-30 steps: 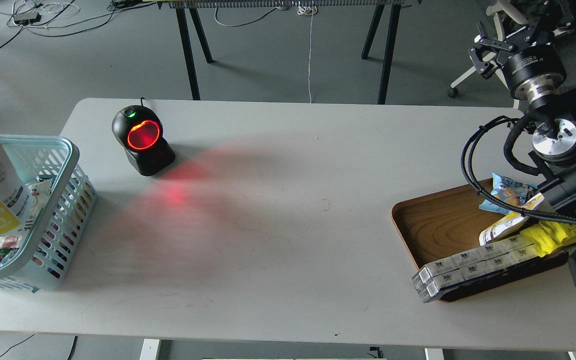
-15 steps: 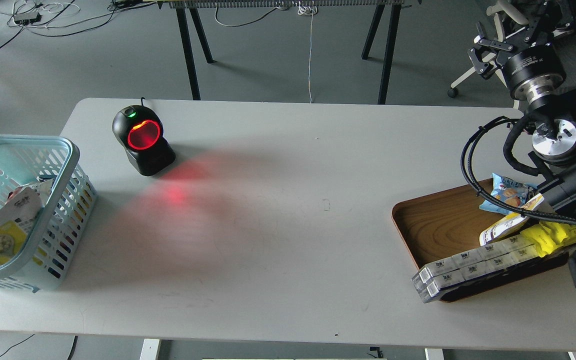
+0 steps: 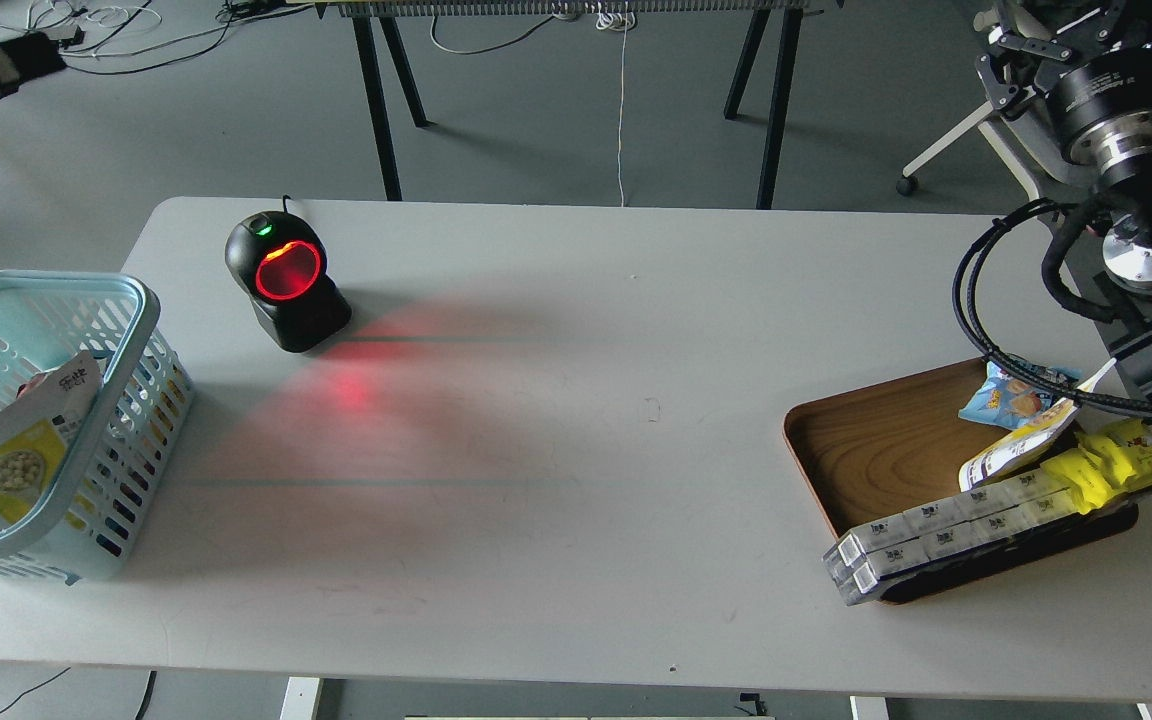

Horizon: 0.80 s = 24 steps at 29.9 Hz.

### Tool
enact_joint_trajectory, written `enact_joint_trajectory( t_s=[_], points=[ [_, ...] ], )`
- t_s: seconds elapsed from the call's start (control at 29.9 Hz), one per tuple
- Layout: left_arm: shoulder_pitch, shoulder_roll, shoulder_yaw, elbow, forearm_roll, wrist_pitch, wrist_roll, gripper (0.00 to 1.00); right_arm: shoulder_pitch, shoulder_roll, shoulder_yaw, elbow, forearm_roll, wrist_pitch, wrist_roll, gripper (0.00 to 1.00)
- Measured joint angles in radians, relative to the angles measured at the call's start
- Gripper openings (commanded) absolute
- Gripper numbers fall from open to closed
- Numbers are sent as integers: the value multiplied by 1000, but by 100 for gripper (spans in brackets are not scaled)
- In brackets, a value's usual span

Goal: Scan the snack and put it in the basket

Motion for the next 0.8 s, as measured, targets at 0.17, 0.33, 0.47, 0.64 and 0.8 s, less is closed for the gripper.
enact_joint_trajectory(
  t_s=[0.17, 0.33, 0.47, 0.64, 0.8],
  points=[
    [-4, -239, -102, 187, -336, -74, 0, 99, 17, -29, -1, -4, -1, 0, -23, 98],
    [-3, -460, -210, 419, -561, -161, 23, 99, 16, -31, 26, -3, -1, 0, -24, 98],
    [4, -614, -249, 647, -757, -236, 67, 99, 5, -26, 68, -5, 0, 0, -38, 98],
    [5, -834, -287, 877, -885, -250, 119, 99, 2, -16, 116, -35, 1, 0, -70, 99],
    [14, -962, -380, 1029, -960, -250, 194, 99, -1, 10, 158, -65, 2, 0, -106, 99]
  ],
)
